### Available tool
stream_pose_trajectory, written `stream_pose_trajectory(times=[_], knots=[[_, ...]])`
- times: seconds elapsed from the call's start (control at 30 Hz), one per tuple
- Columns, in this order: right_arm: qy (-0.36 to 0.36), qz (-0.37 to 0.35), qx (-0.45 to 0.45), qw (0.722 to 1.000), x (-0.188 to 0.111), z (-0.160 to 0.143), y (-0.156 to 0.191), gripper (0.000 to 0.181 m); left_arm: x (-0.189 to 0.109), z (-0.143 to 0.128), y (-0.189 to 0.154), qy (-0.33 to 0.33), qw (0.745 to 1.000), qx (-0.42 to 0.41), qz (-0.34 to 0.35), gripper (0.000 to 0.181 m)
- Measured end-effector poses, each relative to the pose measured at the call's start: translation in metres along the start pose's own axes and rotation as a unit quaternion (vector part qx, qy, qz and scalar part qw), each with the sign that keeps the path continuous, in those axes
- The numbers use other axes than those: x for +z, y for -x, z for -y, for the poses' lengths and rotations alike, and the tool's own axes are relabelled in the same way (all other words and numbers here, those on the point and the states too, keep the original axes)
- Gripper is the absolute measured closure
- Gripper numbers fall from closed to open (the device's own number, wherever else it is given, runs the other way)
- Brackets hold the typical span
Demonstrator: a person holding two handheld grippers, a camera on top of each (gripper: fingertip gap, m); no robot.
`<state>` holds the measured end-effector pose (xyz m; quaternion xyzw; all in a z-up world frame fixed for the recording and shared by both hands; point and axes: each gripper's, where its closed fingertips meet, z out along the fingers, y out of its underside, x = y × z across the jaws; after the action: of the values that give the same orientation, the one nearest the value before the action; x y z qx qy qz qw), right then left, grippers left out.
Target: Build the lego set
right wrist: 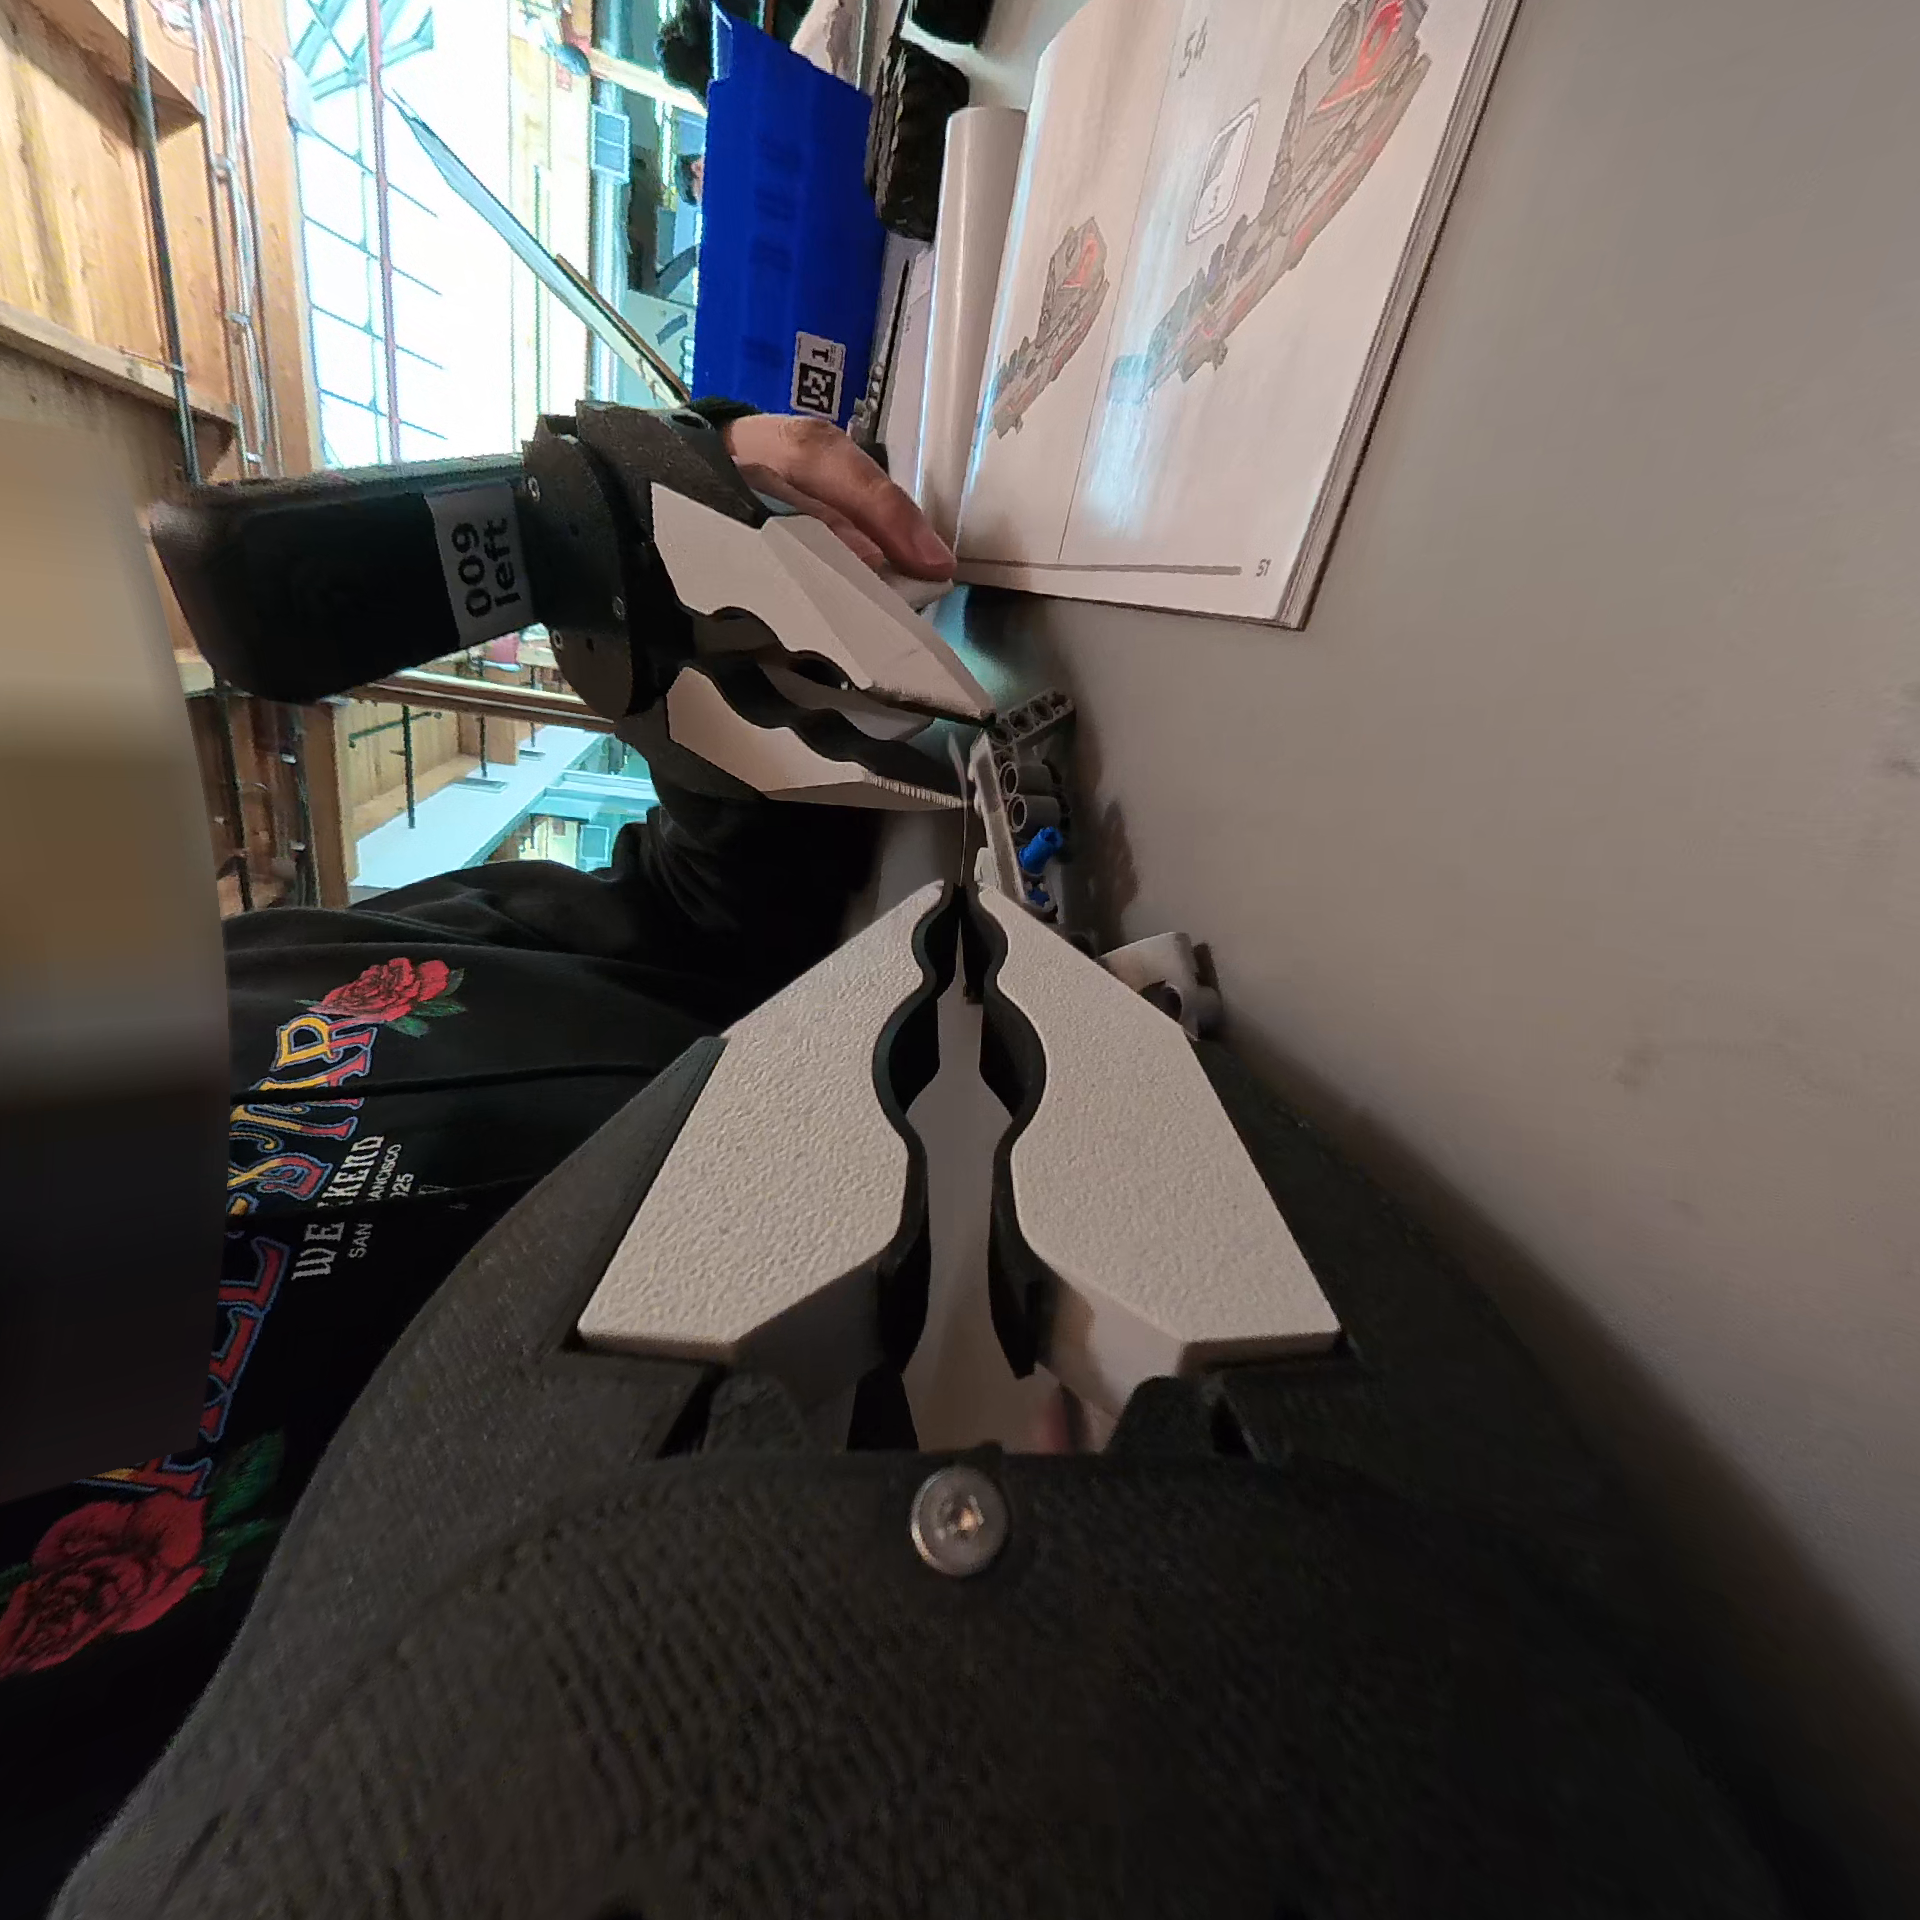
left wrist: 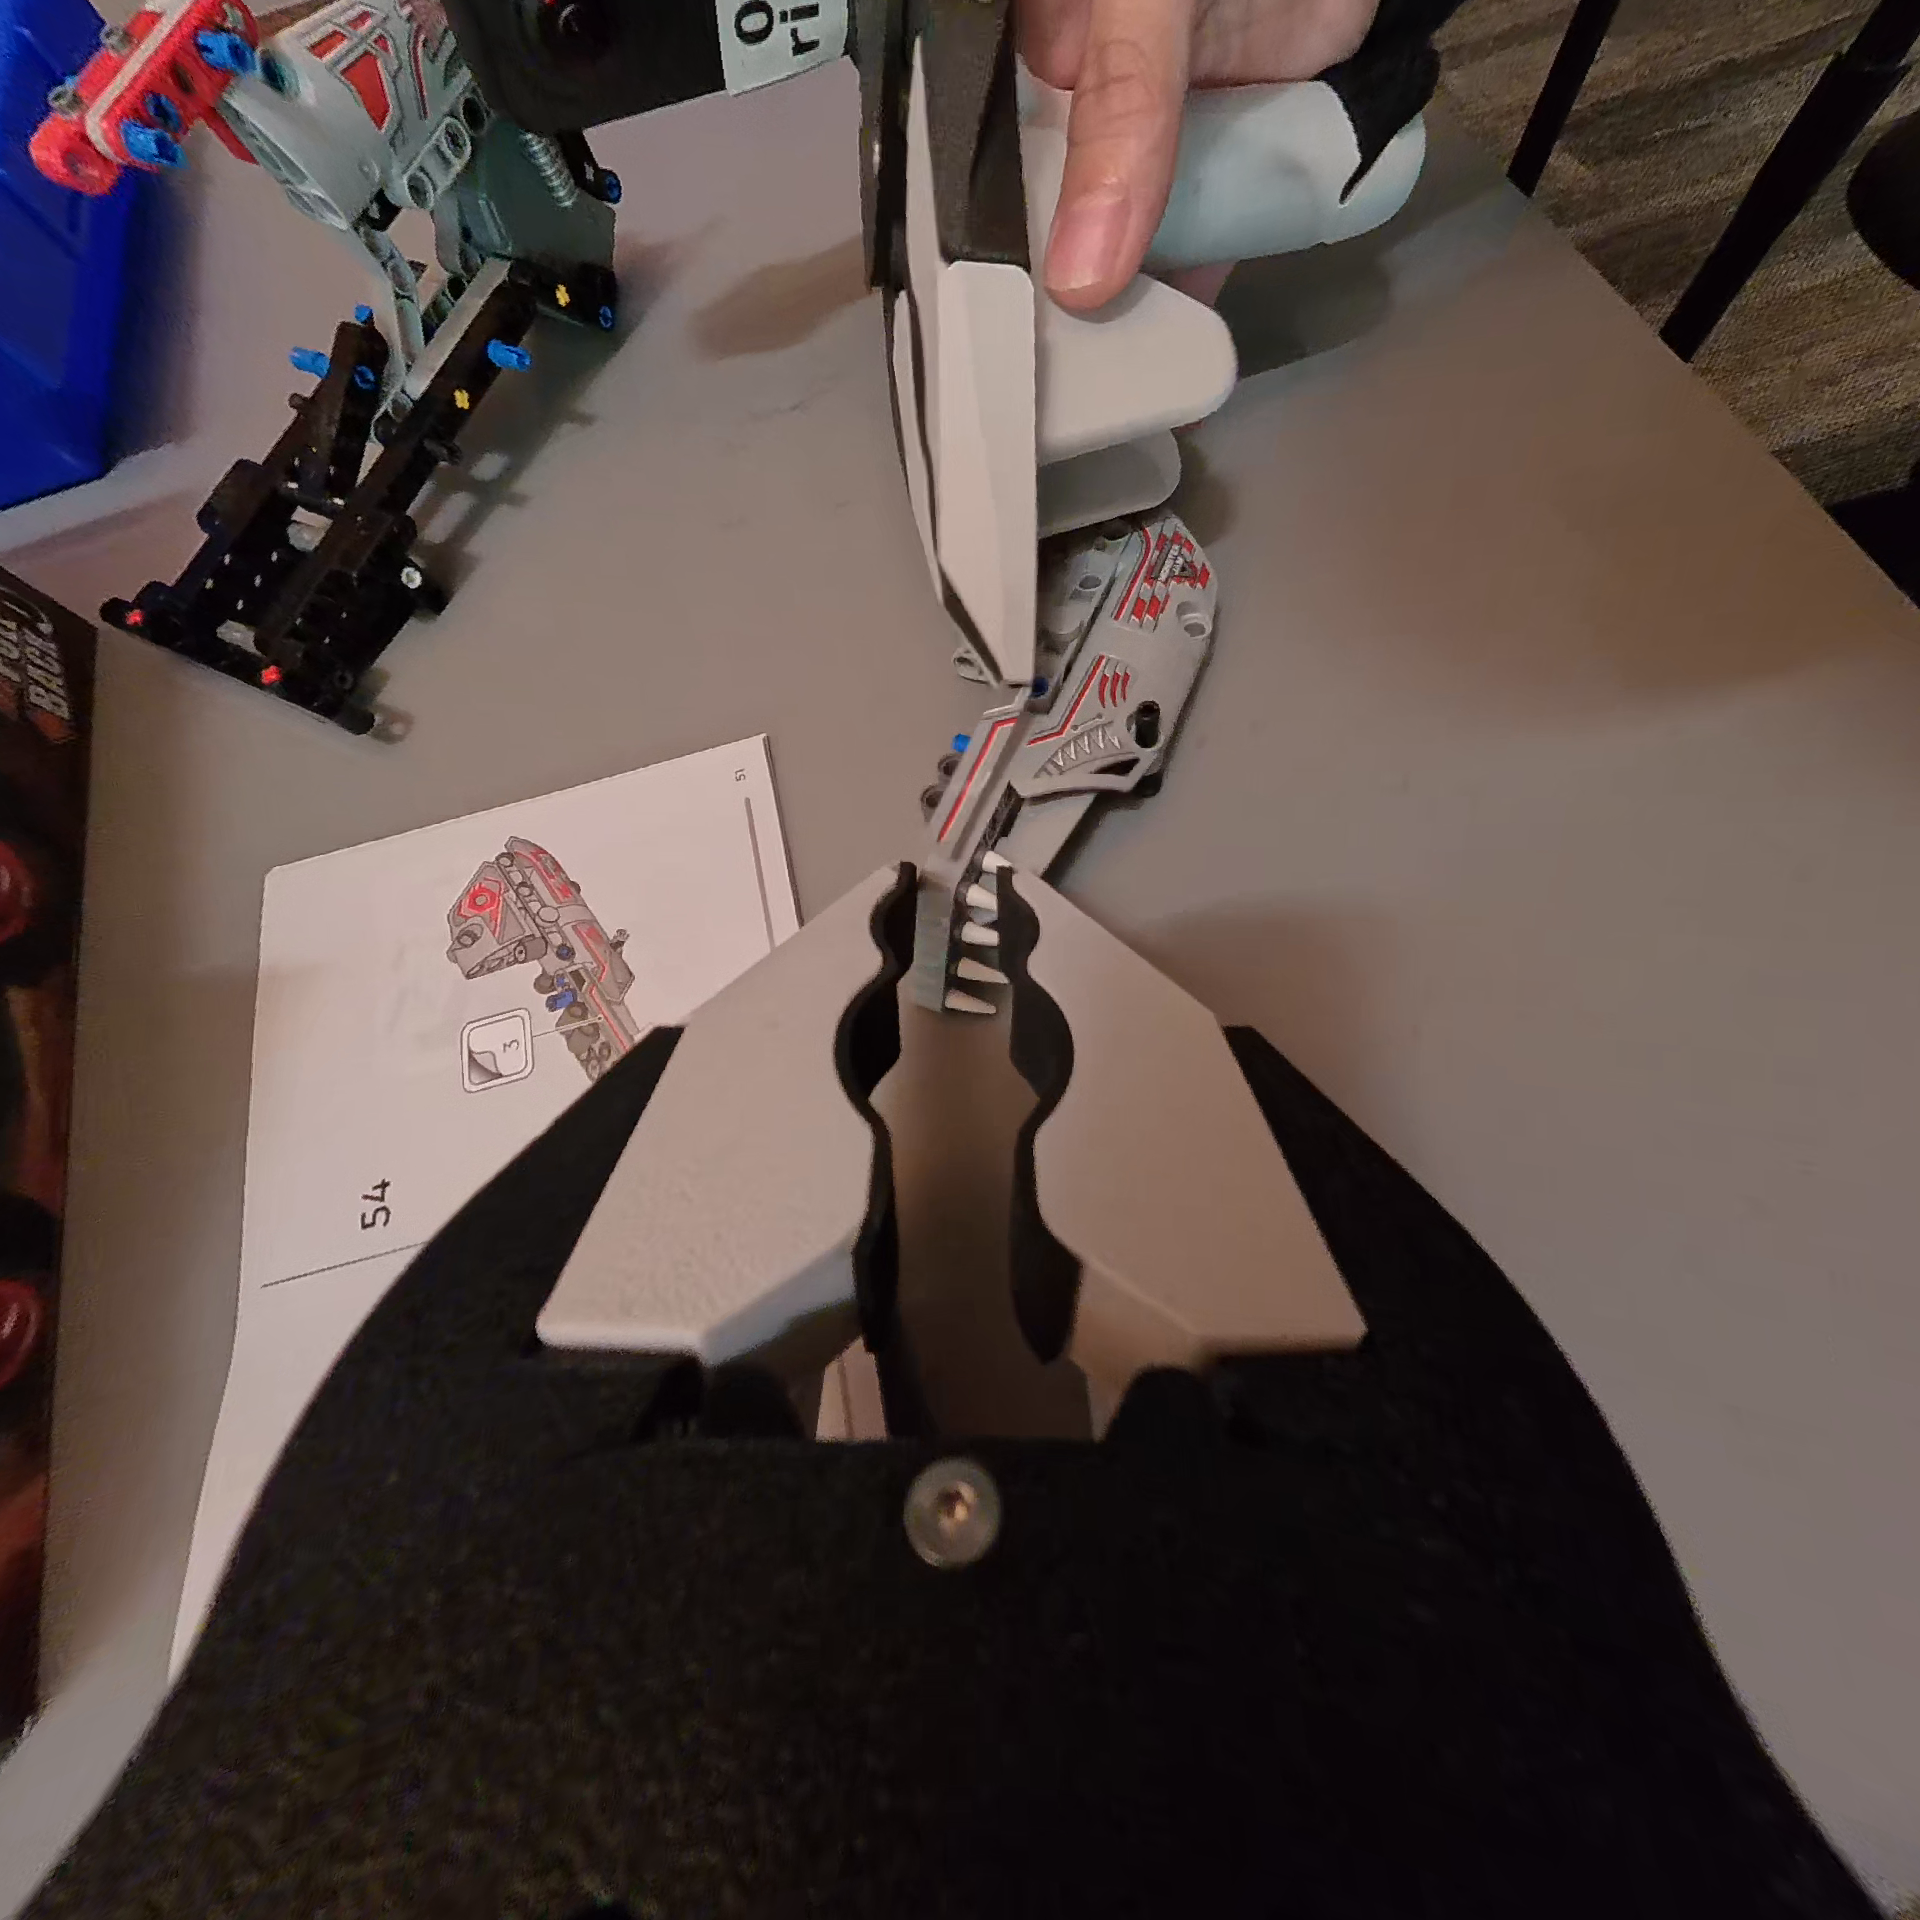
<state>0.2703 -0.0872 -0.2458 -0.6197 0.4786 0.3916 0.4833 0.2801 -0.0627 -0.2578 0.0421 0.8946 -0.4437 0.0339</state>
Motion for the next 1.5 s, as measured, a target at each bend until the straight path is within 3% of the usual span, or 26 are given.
stream_pose_trajectory(times=[0.3, 0.7, 0.93, 1.5], knots=[[0.013, 0.008, 0.001, 1.0, 0.007, 0.003, 0.004, 0.181, -0.012, -0.011, 0.003, 0.055, 0.995, -0.054, 0.055, 0.169], [0.143, 0.025, -0.026, 0.989, 0.057, 0.0, 0.013, 0.181, -0.057, -0.042, -0.017, 0.047, 0.966, -0.191, 0.169, 0.169], [0.194, 0.039, -0.033, 0.98, 0.072, -0.003, 0.018, 0.181, -0.065, -0.048, -0.028, 0.036, 0.965, -0.184, 0.184, 0.168], [0.194, 0.049, -0.032, 0.979, 0.073, -0.004, 0.021, 0.181, -0.065, -0.047, -0.025, 0.031, 0.964, -0.169, 0.203, 0.168]])
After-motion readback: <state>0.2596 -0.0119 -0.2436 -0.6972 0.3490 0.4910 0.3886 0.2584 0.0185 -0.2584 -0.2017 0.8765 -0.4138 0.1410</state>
